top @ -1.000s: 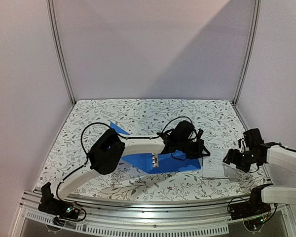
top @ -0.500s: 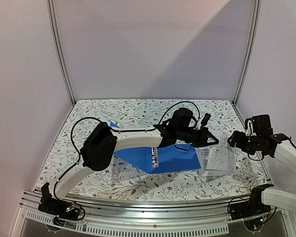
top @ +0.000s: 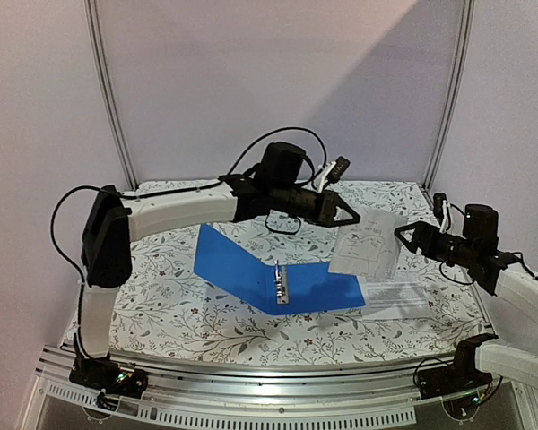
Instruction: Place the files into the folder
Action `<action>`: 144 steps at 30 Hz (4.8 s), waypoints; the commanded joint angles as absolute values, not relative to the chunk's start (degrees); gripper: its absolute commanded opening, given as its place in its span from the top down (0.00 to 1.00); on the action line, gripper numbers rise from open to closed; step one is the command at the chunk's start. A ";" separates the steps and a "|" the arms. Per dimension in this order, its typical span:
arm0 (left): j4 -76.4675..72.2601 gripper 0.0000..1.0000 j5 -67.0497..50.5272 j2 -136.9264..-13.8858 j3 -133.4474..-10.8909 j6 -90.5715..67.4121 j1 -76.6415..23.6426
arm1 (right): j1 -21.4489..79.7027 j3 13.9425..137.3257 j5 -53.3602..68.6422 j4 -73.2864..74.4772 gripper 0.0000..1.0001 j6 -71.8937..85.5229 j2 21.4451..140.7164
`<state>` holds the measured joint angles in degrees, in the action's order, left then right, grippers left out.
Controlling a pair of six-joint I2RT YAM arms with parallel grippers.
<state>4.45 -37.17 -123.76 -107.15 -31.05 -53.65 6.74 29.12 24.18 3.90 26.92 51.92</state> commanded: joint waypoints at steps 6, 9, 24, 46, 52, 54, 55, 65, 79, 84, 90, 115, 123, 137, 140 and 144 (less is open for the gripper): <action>14.64 1.00 -34.86 -112.93 -98.50 -17.99 -50.60 | 9.54 22.13 49.71 -31.06 0.16 37.73 57.65; 9.29 1.00 -36.95 -111.51 -94.39 -21.24 -48.80 | 13.89 23.91 50.94 -29.09 0.17 36.16 59.39; 4.09 1.00 -43.87 -107.05 -90.79 -26.10 -47.90 | 18.01 27.91 45.49 -24.64 0.16 29.05 67.92; -3.66 1.00 -42.13 -107.28 -85.60 -31.68 -45.00 | 18.60 24.52 56.07 -40.53 0.57 39.40 69.08; -3.96 1.00 -41.06 -107.82 -83.94 -33.01 -43.70 | 18.63 24.89 54.67 -39.12 0.79 39.65 69.06; -3.54 1.00 -40.77 -108.00 -83.69 -32.86 -43.55 | 18.63 25.38 54.14 -38.43 0.86 39.41 69.36; -2.80 0.98 -40.30 -108.16 -83.74 -32.55 -43.51 | 18.63 25.78 53.64 -37.46 0.90 39.21 69.50; 22.08 0.52 -17.42 -108.36 -90.94 -22.46 -38.89 | 18.63 35.41 47.16 -10.79 1.00 33.85 77.65; 25.75 0.51 -14.15 -111.48 -92.58 -20.76 -33.80 | 18.69 35.07 46.48 10.15 1.00 29.66 90.11; 23.02 0.51 -12.49 -109.21 -87.62 -19.71 -32.95 | 19.25 37.25 46.62 9.10 1.00 29.42 92.93; 21.16 0.51 -11.99 -108.42 -85.52 -19.07 -32.46 | 21.83 39.88 45.37 8.64 1.00 25.61 95.50; 20.26 0.51 -13.67 -108.54 -84.42 -19.77 -31.64 | 23.27 43.01 47.70 0.53 1.00 32.15 99.34; 20.28 0.51 -14.34 -109.02 -84.42 -19.96 -31.55 | 23.24 44.47 46.43 0.82 1.00 32.72 101.32; 20.34 0.51 -15.00 -109.67 -84.44 -20.03 -31.55 | 23.12 46.89 44.04 3.44 1.00 30.08 103.44; 20.32 0.51 -15.36 -109.82 -84.46 -20.12 -31.55 | 23.20 47.10 44.13 3.60 1.00 29.61 103.66; 20.39 0.51 -15.64 -109.95 -84.46 -20.14 -31.55 | 23.23 47.20 44.06 3.55 1.00 29.66 104.06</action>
<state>21.23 -14.79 -110.15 -85.32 -20.01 -32.53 23.09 45.82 45.08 2.59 30.70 102.63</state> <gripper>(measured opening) 0.492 0.005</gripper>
